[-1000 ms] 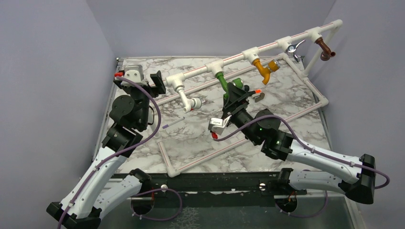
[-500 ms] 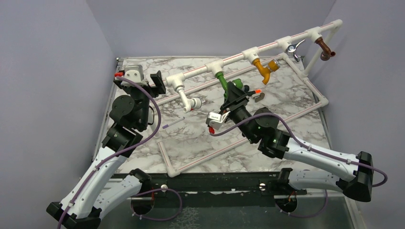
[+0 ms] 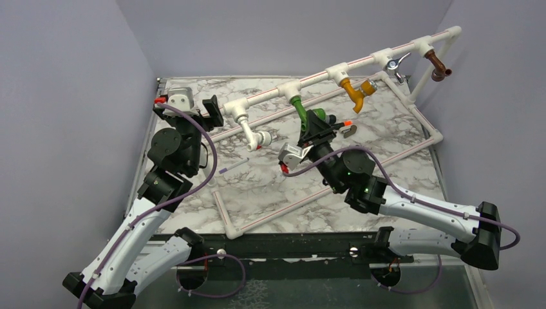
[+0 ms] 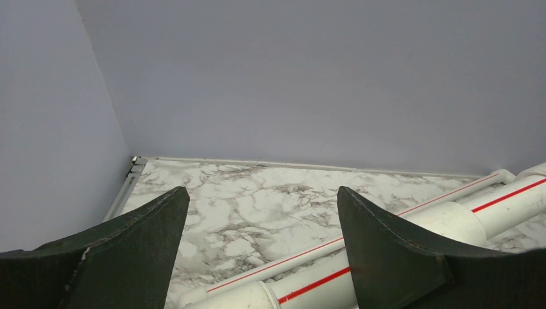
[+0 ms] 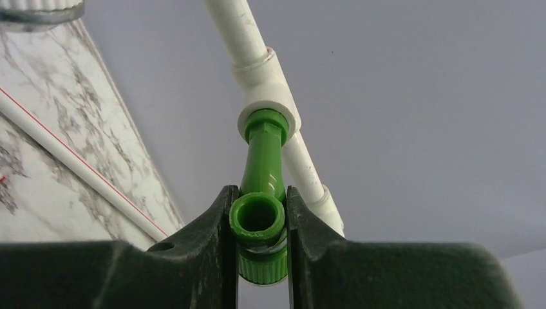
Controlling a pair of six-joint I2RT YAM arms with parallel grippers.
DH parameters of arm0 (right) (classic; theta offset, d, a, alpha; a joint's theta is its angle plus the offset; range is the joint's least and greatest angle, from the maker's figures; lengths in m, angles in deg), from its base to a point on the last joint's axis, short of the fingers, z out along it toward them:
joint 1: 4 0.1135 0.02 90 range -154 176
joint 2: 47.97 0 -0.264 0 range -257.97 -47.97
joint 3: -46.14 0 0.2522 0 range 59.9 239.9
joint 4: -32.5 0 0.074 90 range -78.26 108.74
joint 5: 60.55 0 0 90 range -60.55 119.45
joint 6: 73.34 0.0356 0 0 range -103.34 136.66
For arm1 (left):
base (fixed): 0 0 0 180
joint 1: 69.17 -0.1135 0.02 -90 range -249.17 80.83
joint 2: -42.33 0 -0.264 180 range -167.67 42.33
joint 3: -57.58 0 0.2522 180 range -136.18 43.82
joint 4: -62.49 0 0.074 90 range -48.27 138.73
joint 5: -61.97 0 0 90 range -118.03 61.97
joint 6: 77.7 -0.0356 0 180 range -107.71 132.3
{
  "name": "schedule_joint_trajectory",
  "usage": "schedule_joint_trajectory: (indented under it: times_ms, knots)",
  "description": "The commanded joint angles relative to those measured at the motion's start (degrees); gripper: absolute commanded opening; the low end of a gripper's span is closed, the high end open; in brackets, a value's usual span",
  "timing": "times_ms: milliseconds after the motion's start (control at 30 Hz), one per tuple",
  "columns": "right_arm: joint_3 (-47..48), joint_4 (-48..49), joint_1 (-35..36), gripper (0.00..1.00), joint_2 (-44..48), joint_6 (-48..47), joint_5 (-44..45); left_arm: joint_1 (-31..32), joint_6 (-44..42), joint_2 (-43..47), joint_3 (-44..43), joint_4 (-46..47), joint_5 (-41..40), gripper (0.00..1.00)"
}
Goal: Install the water faucets
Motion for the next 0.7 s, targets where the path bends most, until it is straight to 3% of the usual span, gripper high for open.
schedule_joint_trajectory:
  times_ms: [0, 667]
  knots:
    - [1.0, 10.4, 0.0, 0.0, -0.1, 15.0, 1.3, 1.1, 0.0, -1.7, 1.0, -5.6, 3.3, 0.85]
    - [-0.7, 21.9, 0.0, 0.01, -1.5, 71.0, 7.7, 1.1, 0.0, -1.2, 1.0, -5.5, 3.3, 0.85]
